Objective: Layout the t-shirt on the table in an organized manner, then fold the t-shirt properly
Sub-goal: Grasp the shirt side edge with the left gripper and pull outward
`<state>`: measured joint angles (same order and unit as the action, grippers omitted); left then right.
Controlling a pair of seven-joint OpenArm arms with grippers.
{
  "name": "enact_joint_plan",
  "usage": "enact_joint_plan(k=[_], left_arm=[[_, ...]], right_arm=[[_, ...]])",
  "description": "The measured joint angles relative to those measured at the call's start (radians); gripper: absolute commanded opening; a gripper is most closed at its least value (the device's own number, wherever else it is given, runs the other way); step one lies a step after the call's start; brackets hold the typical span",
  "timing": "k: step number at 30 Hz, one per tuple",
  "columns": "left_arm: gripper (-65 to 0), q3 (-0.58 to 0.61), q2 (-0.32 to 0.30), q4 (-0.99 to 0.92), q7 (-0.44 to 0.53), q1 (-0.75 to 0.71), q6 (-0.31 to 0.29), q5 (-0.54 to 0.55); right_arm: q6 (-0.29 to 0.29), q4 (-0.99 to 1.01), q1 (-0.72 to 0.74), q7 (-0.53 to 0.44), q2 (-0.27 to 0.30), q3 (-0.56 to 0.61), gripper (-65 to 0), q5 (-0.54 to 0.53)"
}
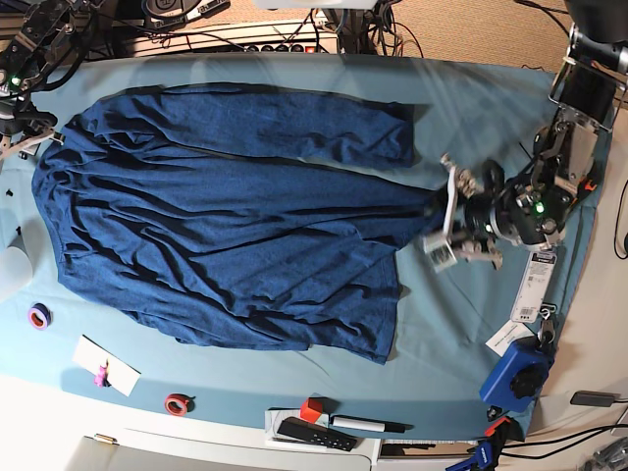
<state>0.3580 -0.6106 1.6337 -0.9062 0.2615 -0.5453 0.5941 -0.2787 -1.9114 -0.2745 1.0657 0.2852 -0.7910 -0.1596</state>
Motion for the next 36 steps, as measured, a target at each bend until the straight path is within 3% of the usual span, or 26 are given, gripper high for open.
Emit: enact_joint_plan(k=[6, 11, 16, 22, 30, 36], left_arm=[[-37.1, 0.000, 0.069, -0.002, 0.044, 0.056, 0.130, -0.021], [-37.1, -0.002, 0.173, -0.168, 0.046, 0.119, 0.176, -0.015], [-37.1, -0.038, 0.250, -0.478, 0.030, 0.215, 0.143, 0.047], [-38.2, -0.259, 0.274, -0.708, -0.069, 0.307, 0.051, 0.251], [-38.2, -0.309, 0.290, -0.747, -0.102, 0.257, 0.024, 0.291], [-38.2, -0.310, 0.368, -0.744, -0.100, 0.245, 0.024, 0.286]], right_arm=[[-0.003, 0.000, 0.000, 0.000, 0.000, 0.000, -37.9, 0.000], [-0.003, 0.000, 0.000, 0.000, 0.000, 0.000, -37.9, 0.000], [-0.003, 0.000, 0.000, 0.000, 0.000, 0.000, -38.0, 0.000], [-0.003, 0.000, 0.000, 0.000, 0.000, 0.000, -38.0, 0.000], [-0.003, 0.000, 0.000, 0.000, 0.000, 0.000, -37.9, 0.000], [-0.003, 0.000, 0.000, 0.000, 0.000, 0.000, -37.9, 0.000]])
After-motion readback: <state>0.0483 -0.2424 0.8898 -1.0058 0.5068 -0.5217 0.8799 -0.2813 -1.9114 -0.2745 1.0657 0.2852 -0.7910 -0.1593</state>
